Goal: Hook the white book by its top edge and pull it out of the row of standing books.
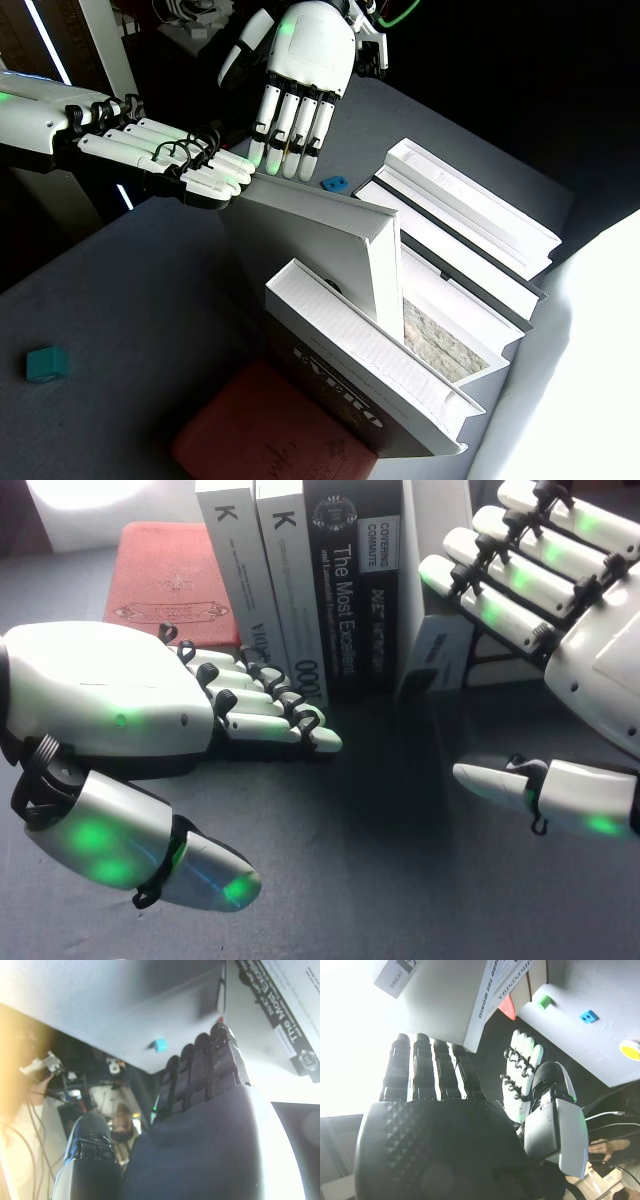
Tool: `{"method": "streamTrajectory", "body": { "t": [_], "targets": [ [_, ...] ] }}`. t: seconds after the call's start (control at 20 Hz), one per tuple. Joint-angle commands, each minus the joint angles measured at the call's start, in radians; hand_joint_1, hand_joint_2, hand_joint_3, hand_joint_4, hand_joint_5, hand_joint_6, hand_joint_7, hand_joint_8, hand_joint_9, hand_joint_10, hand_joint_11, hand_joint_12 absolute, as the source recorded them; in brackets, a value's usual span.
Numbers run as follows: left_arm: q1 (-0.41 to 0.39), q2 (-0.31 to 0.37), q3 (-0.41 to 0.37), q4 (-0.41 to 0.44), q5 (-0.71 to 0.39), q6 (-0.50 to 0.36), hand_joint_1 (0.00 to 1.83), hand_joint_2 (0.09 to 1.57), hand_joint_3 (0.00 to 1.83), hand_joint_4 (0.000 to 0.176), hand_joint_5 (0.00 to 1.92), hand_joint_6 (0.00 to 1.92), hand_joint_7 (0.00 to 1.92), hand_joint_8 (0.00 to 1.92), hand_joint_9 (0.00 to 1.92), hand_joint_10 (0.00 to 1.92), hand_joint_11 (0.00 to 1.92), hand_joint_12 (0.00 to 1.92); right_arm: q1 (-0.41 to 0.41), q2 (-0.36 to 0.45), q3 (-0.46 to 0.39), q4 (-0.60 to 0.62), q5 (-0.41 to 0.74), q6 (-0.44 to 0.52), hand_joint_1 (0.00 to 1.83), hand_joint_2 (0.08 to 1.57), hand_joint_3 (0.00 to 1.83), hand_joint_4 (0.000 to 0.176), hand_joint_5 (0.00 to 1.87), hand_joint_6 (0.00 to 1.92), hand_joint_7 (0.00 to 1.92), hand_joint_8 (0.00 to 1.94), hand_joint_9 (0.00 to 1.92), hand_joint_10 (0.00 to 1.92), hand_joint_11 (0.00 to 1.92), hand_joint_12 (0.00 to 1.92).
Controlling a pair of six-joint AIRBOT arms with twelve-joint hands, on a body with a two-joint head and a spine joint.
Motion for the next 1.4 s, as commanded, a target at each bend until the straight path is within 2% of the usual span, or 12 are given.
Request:
{"method": "streamTrajectory", "body": {
  "t": [0.0,0.95,1.2,1.35],
  "targets": [
    [-0.011,0.001,-0.001,-0.043,0.047,0.001,0.00,1.19,0.00,0.000,0.00,0.00,0.00,0.00,0.00,0.00,0.00,0.00,-0.005,0.002,-0.004,-0.012,0.025,-0.014,0.00,1.14,0.00,0.000,0.12,0.01,0.11,0.01,0.06,0.01,0.02,0.01],
    [-0.010,0.001,0.004,-0.044,0.042,0.000,0.00,1.17,0.00,0.000,0.00,0.00,0.00,0.00,0.00,0.00,0.00,0.00,-0.067,0.002,-0.041,-0.012,0.001,-0.079,0.00,1.11,0.00,0.000,0.12,0.00,0.10,0.00,0.04,0.00,0.01,0.00],
    [-0.008,0.001,0.028,-0.043,0.032,0.000,0.00,1.17,0.00,0.000,0.00,0.00,0.00,0.00,0.00,0.00,0.00,0.00,-0.079,0.008,-0.049,-0.012,0.002,-0.082,0.00,1.12,0.00,0.000,0.15,0.01,0.13,0.01,0.07,0.01,0.04,0.02],
    [-0.004,0.000,0.055,-0.043,0.030,0.001,0.00,1.17,0.00,0.000,0.00,0.00,0.00,0.00,0.00,0.00,0.00,0.00,-0.080,0.008,-0.049,-0.012,0.002,-0.082,0.00,1.12,0.00,0.000,0.11,0.01,0.09,0.01,0.03,0.01,0.00,0.00]
  ]
}}
